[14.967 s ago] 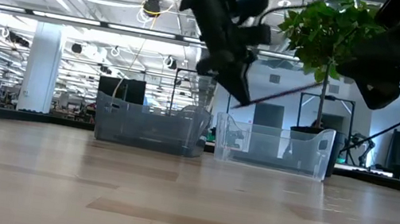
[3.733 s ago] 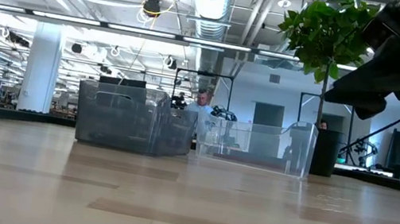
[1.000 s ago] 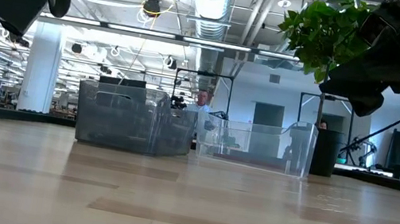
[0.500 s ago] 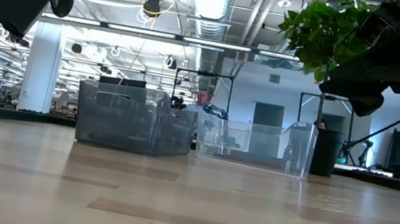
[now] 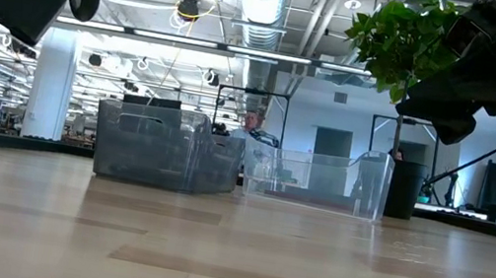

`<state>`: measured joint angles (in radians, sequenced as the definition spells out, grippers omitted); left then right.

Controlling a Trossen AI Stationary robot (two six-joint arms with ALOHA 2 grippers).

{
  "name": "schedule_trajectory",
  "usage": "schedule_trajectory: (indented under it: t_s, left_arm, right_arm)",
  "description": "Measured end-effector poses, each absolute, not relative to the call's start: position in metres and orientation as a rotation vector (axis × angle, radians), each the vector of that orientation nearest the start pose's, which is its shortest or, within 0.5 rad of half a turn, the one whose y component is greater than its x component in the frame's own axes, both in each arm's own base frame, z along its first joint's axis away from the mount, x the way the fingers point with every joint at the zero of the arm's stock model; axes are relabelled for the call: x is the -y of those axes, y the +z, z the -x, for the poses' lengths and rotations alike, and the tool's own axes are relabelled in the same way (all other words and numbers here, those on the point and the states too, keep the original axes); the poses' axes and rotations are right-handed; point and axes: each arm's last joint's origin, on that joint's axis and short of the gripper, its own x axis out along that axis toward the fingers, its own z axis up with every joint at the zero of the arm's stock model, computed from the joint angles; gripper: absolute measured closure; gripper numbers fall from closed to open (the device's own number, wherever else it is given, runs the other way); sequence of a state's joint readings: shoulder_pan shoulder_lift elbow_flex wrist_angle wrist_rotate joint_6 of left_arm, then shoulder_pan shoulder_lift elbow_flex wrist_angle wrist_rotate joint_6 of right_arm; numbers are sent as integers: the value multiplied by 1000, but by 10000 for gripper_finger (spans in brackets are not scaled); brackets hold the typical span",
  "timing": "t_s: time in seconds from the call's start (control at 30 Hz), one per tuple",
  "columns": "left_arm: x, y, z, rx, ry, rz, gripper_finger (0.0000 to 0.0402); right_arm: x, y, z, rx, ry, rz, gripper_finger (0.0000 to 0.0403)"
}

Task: Sort pens & pencils
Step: Put the green colored pencil into the transparent bin

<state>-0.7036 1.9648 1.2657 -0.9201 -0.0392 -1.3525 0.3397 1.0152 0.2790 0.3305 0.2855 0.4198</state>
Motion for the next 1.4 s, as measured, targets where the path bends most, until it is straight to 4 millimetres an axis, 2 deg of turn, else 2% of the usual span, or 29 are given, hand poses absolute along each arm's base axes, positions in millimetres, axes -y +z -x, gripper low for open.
schedule_trajectory:
  t_s: [0.43,0.77,0.9,1.13,1.4]
  left_arm:
    - [219,141,-264,-1494,548,427,394]
    - [205,159,-282,-1482,524,283,391]
    - [192,170,-292,-1504,514,213,390]
    - [158,205,-317,-1471,519,-21,390]
    - [112,245,-353,-1394,395,-309,390]
  right_arm:
    - [-56,170,-182,-390,-28,-289,233]
    - [-56,170,-182,-390,-28,-289,233]
    - [-56,170,-182,-391,-28,-289,233]
    - [-52,166,-181,-431,-78,-372,233]
    - [-49,165,-179,-454,-101,-398,233]
